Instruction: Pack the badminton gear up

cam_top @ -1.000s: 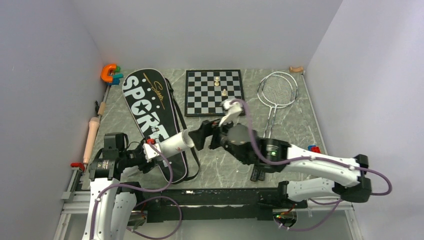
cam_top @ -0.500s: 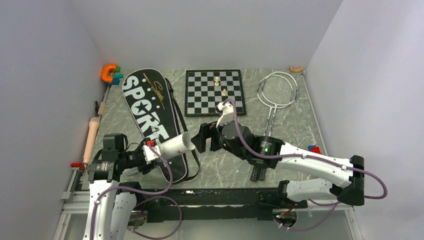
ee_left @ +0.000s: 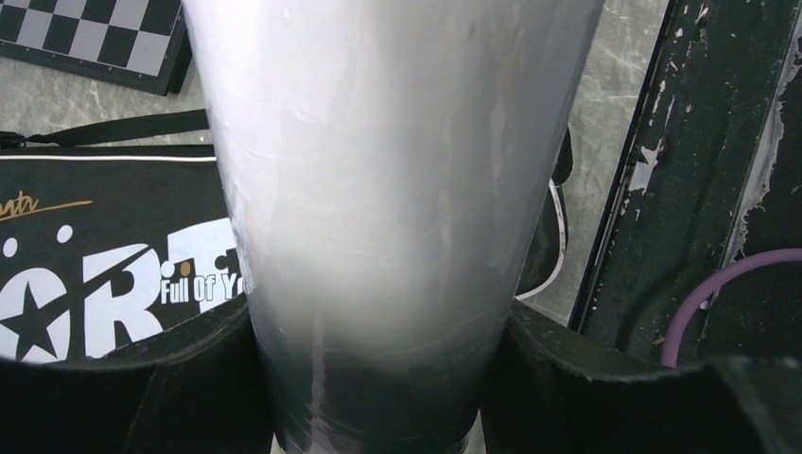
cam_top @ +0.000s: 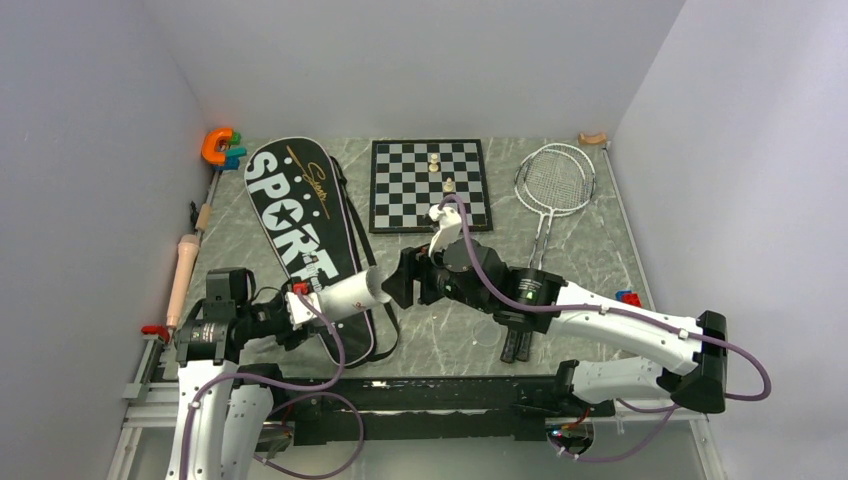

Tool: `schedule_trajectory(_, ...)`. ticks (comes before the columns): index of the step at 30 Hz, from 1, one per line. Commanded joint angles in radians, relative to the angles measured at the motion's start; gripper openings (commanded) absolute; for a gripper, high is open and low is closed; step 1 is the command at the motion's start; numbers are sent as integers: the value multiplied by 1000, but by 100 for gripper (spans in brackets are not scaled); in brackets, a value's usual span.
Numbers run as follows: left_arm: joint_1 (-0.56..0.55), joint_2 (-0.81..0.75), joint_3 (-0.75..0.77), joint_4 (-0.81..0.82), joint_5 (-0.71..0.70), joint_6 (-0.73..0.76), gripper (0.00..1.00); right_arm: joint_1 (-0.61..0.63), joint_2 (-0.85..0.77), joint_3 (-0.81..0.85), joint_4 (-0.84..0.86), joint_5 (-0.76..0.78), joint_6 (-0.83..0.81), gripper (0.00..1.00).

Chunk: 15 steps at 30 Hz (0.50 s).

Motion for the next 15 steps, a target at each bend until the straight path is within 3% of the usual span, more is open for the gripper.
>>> schedule_trajectory(1, -1, -8, 55, 1, 90, 34, 62, -3, 40, 21, 7, -39, -22, 70)
schedule_trajectory(11, -1, -16, 61, -21, 101, 73, 63, -2, 119, 49, 55, -87, -17, 68)
schedule_trajectory(15, -1, -10, 56, -19, 99, 75, 63, -4, 136, 67, 69, -115, -3, 75)
